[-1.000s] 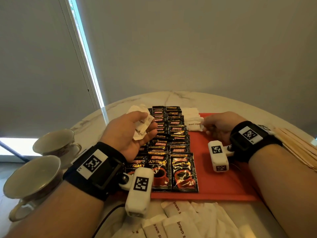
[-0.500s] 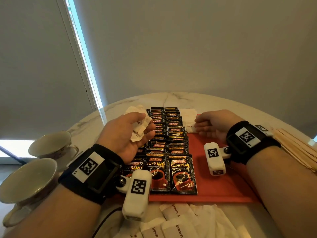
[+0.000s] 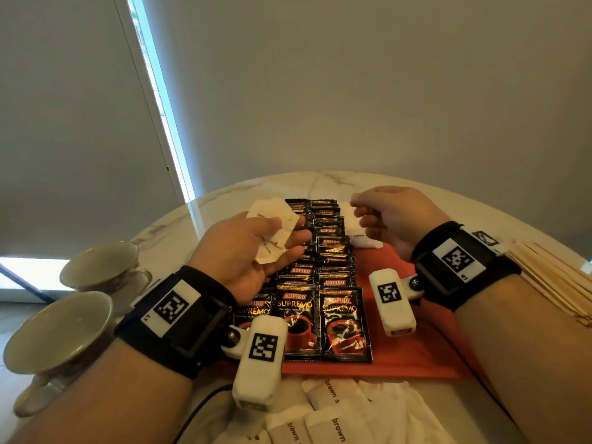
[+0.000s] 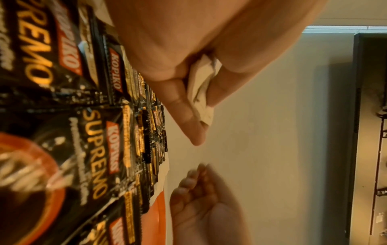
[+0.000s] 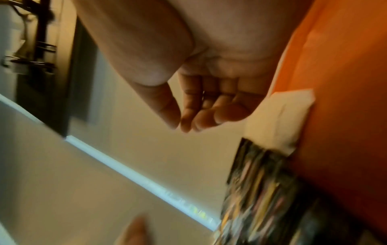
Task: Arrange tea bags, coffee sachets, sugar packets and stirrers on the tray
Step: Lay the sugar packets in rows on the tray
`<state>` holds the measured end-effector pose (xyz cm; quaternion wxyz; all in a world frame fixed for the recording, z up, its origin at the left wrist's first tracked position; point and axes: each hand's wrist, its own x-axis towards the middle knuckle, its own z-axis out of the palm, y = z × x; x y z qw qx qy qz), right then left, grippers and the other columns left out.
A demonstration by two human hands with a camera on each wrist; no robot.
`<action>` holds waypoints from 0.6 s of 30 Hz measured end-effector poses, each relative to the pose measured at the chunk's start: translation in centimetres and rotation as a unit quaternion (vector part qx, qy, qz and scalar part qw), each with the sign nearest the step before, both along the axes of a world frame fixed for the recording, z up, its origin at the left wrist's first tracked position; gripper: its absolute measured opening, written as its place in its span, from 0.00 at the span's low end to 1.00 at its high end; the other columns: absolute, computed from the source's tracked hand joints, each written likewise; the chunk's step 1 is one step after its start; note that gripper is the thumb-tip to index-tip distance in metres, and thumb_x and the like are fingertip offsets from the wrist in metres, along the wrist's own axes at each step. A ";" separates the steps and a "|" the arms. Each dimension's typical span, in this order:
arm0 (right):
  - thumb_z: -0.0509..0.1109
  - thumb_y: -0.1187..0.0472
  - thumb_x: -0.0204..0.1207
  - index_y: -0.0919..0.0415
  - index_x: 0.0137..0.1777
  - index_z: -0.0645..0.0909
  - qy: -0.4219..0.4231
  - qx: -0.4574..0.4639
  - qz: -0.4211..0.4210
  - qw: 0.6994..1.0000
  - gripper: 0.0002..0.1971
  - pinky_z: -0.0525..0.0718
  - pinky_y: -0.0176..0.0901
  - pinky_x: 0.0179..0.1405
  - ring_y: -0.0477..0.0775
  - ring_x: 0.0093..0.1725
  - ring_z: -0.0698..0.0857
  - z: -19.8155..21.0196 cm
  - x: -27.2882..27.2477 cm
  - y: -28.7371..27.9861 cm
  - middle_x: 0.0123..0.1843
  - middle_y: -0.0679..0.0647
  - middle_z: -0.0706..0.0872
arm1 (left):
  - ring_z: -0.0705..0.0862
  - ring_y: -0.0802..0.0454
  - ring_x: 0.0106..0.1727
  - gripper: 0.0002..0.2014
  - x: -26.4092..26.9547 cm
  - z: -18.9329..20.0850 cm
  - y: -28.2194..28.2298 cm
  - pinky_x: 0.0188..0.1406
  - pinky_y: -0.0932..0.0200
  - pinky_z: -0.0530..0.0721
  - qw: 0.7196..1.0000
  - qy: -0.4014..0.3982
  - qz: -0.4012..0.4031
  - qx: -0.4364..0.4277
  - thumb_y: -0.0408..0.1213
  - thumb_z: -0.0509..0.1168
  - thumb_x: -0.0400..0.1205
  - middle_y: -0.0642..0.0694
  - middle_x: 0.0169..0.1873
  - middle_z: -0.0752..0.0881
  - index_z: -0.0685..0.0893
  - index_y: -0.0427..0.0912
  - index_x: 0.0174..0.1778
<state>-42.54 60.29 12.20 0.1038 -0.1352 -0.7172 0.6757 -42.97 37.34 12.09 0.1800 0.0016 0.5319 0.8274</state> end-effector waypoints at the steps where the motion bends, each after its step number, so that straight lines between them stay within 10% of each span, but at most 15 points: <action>1: 0.76 0.59 0.80 0.69 0.57 0.87 0.006 0.001 0.043 0.999 0.12 0.78 0.41 0.33 0.48 0.32 0.80 0.5 0.3 -0.9 0.37 0.53 0.85 | 0.96 0.40 0.50 0.13 0.2 0.0 0.1 0.31 0.55 0.93 1.000 0.005 -0.007 -0.004 0.26 0.62 0.90 0.36 0.51 0.95 0.81 0.38 0.70; 5: 0.79 0.53 0.76 0.62 0.54 0.89 0.031 0.042 0.177 0.983 0.14 0.79 0.41 0.34 0.47 0.33 0.82 1.8 1.7 -4.3 0.38 0.51 0.88 | 0.96 0.44 0.46 0.12 0.7 0.3 -0.1 0.29 0.59 0.90 0.996 0.069 -0.040 -0.041 0.28 0.70 0.86 0.39 0.49 0.96 0.85 0.40 0.65; 18: 0.76 0.65 0.80 0.63 0.48 0.85 0.107 -0.041 0.088 0.990 0.03 0.89 0.46 0.35 0.57 0.40 0.92 3.0 2.2 -5.0 0.46 0.62 0.92 | 0.96 0.39 0.46 0.20 0.3 0.5 -0.4 0.30 0.53 0.93 0.997 0.044 -0.056 -0.011 0.18 0.57 0.86 0.37 0.50 0.95 0.88 0.39 0.65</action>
